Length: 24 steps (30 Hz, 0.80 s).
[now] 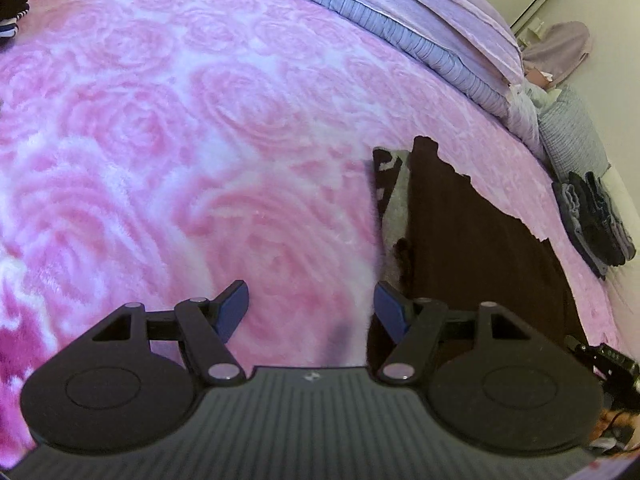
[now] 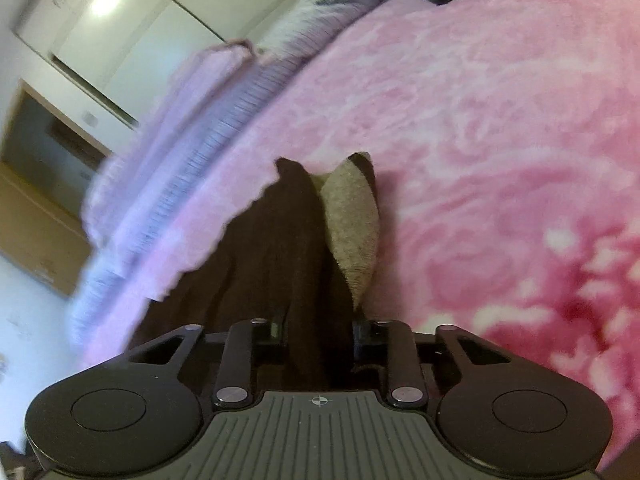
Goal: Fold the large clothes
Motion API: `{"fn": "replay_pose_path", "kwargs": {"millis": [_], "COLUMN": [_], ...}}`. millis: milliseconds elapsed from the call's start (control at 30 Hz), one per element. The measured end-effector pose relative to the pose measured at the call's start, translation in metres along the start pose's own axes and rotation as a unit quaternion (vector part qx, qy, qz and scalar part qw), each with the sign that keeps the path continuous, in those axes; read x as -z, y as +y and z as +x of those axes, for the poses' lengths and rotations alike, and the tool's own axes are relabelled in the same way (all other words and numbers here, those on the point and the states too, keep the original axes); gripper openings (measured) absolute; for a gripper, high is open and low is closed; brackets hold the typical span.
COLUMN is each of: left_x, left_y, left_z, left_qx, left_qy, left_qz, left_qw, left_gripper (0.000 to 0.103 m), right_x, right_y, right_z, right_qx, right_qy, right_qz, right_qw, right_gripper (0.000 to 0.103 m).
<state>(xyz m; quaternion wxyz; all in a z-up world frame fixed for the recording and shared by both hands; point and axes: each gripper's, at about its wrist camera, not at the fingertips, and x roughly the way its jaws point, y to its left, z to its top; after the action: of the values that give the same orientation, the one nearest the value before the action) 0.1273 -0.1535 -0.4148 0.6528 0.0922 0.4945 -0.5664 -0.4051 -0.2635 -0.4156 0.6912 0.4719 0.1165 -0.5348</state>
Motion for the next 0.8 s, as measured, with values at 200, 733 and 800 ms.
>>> {"fn": "replay_pose_path", "kwargs": {"millis": [200,733,800], "left_x": [-0.005,0.003,0.001], "left_y": [0.013,0.038,0.025], "left_z": [-0.006,-0.04,-0.045], "left_qx": [0.016,0.052,0.075], "left_qy": [-0.008,-0.016,-0.019], "left_qz": [-0.009,-0.044,-0.036], "left_qw": [0.9998,0.9975,0.9964], "left_gripper": [0.065,0.061,0.061], "right_x": [0.053,0.256,0.242], "right_y": [0.17,0.268,0.26], "right_z": [0.015,0.074,0.039], "right_qx": [0.229,0.135,0.081], "right_qy": [-0.056,-0.042,-0.04], "right_qz": [-0.331,-0.617,-0.578], "right_qw": [0.914,0.775,0.811], "right_gripper": [0.02,0.054,0.056]}}
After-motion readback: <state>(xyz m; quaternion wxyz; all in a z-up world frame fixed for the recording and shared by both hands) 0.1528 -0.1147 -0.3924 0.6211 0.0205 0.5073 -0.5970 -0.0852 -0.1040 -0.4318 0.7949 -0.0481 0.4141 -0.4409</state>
